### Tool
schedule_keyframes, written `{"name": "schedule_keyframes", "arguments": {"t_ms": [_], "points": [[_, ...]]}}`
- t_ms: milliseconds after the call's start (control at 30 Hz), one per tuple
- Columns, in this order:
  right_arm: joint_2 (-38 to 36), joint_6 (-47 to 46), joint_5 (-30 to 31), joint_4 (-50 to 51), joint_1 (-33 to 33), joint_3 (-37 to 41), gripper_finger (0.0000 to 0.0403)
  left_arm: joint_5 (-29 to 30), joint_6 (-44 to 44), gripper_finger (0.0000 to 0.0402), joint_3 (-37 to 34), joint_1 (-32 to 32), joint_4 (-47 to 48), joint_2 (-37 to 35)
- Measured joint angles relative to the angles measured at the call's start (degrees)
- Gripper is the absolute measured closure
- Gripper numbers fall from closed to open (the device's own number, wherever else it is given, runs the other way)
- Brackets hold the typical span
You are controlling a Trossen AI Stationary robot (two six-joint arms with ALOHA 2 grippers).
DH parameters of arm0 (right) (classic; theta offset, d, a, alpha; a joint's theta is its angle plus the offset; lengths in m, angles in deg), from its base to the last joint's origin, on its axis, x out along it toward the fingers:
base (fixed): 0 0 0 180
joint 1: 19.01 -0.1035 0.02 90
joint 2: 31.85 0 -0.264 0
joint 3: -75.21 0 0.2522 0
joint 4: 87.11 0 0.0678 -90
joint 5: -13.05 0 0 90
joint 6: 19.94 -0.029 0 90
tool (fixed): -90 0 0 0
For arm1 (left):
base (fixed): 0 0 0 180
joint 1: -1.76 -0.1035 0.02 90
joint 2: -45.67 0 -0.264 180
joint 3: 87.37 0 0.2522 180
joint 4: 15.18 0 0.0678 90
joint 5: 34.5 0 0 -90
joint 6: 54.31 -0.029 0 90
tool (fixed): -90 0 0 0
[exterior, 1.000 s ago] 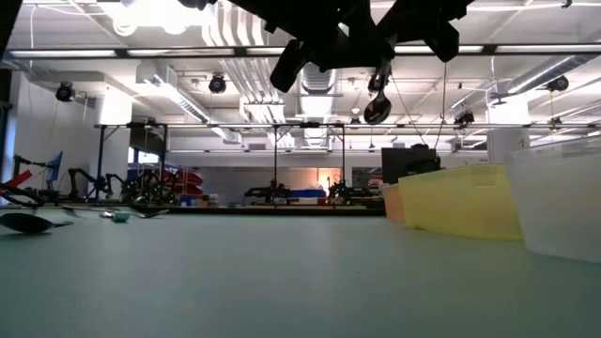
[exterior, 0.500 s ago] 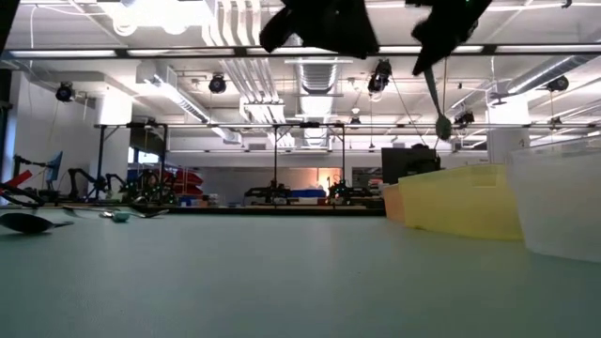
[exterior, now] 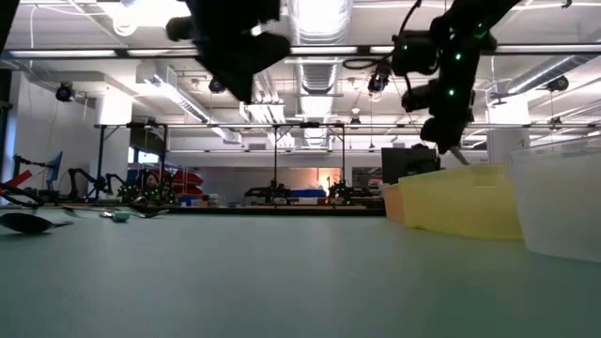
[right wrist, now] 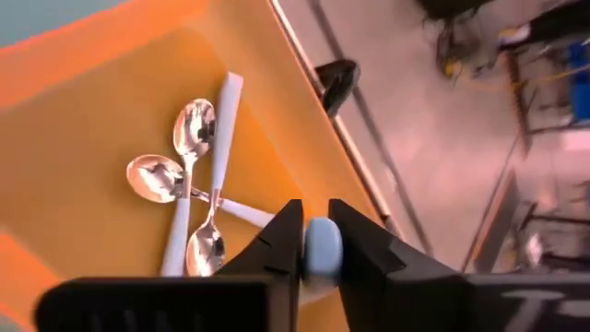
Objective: Sort silverware by color (type)
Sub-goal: Put the blue spoon into the orange bin, then put the green spoon into the transparent bin
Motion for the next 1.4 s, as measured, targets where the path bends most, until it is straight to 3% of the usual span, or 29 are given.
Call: {"name": "schedule_keyframes", "arguments": {"t_ms": [167,433,767,1167,1400], "points": [[2.5,-0.3,-1.6,-1.0,2.6,0.0,0.0299,-2.7,11.1,0.0334,-1.7,0.3,13.4,0.0],[3.3,0.0,-1.7,-1.2,3.1,0.0,0.0268,-14.3,13.1,0.0334,-11.1,0.2,13.7,-1.1],[3.3,1.1,-1.8,-1.2,3.1,0.0,0.0267,-21.0,18.2,0.0334,-28.3,-3.4,-1.0,-7.2],[3.2,-0.1,-9.5,-1.0,3.1,-0.1,0.0266,-21.0,34.0,0.0334,-46.8,-14.9,-10.8,-20.8],[3.2,0.7,-9.5,-1.1,3.1,-0.1,0.0266,-18.5,37.4,0.0334,-56.0,-19.1,-28.6,-28.1]]}}
